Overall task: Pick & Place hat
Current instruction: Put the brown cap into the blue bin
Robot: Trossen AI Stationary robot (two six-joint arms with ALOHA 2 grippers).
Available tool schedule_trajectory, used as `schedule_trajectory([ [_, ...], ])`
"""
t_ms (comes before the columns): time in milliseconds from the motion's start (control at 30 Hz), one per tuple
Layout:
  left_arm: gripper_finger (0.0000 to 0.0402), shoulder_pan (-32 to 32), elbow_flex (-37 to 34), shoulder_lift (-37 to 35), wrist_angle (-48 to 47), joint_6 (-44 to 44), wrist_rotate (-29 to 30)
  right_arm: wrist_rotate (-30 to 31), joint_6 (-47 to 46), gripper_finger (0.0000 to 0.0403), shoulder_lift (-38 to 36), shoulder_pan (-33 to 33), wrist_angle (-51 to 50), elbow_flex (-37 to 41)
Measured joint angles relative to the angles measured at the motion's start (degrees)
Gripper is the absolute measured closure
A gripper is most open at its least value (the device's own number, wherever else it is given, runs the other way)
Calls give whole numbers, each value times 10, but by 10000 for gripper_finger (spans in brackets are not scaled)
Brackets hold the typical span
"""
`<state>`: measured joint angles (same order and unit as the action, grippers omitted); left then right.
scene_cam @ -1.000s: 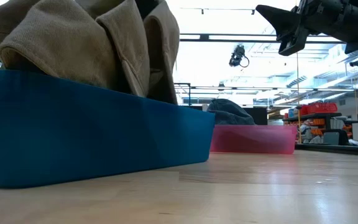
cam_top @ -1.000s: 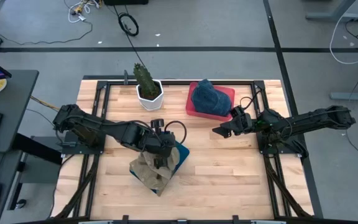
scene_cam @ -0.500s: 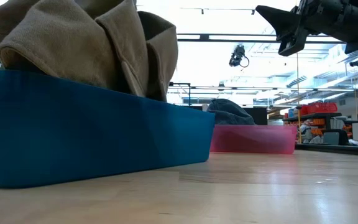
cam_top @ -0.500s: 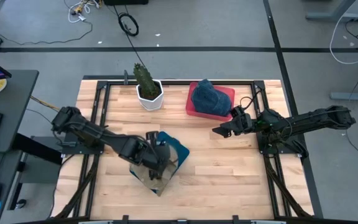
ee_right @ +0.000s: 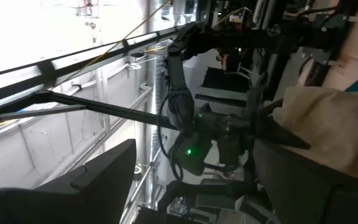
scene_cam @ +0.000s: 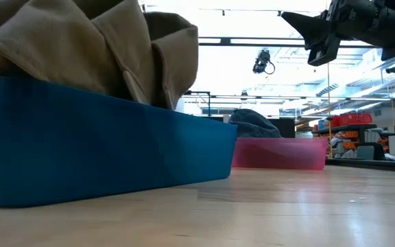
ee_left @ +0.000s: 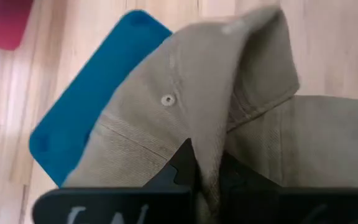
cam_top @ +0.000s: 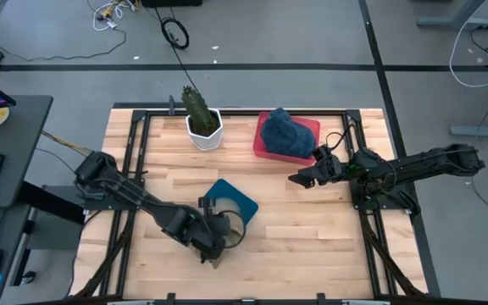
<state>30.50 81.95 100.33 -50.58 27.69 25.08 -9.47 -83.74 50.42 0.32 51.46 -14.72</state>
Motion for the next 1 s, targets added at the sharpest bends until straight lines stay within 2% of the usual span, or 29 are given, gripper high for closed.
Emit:
schedule_trajectory([
  [333,386,-4,0,63,-1,0,2,0,0,75,0,0,-6,0],
  [600,379,-4,1,48,-8,8,-3,-1,0,75,0,0,-6,0],
  [767,327,-8,1,22,-10,21,-2,-2,1,76,0,0,-7,0],
  [1000,218,-9,1,-18,-15,21,-9,-5,2,76,0,0,-13,0],
])
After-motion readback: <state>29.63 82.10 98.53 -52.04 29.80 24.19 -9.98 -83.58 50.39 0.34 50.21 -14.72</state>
